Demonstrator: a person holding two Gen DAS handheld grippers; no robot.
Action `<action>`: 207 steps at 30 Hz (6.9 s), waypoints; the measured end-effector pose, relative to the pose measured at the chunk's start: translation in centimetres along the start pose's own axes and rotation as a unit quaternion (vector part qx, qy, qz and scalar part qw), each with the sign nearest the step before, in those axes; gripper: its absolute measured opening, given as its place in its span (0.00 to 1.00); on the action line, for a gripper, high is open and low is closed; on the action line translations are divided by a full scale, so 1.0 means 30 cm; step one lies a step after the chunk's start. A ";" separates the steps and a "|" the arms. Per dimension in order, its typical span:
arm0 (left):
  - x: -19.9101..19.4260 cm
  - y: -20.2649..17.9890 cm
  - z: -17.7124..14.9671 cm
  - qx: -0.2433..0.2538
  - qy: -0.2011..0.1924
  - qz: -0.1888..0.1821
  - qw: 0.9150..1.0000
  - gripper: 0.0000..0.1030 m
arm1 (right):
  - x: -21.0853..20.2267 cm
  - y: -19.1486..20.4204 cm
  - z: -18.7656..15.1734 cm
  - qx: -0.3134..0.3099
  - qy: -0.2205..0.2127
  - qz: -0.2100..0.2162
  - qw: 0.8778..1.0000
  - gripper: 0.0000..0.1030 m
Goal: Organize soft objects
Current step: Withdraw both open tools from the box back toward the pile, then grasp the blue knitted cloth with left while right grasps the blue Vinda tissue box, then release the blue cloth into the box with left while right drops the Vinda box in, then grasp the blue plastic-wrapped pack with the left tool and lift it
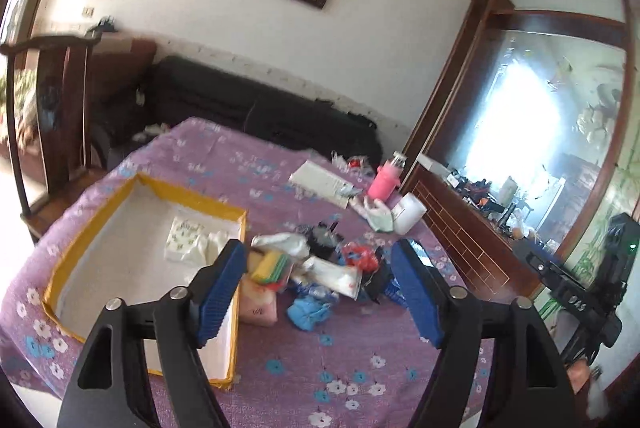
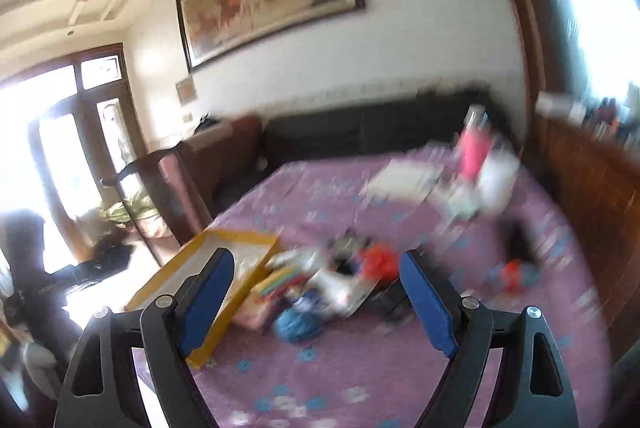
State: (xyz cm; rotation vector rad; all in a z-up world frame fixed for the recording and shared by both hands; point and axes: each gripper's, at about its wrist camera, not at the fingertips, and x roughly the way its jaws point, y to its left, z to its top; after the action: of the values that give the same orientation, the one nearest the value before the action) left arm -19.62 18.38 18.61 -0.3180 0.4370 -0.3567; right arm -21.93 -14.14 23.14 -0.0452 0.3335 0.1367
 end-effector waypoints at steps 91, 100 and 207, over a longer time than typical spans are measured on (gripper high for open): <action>0.527 -0.144 -0.213 0.077 0.182 0.110 0.974 0.29 | 0.767 -0.766 -0.449 0.194 0.300 0.040 0.933 0.99; 0.419 -0.080 -0.156 0.023 0.149 0.147 0.978 0.29 | 0.930 -0.446 -0.424 0.044 0.349 0.151 0.924 0.99; 0.628 -0.074 -0.250 -0.003 0.234 0.008 0.972 0.37 | 0.607 -0.688 -0.493 0.285 0.234 0.003 0.930 0.82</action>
State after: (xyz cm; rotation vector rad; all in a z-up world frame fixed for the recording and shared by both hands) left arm -7.73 7.22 6.36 -0.2343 0.9042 -0.4142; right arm -6.74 -33.27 3.63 0.5076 0.8412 0.0274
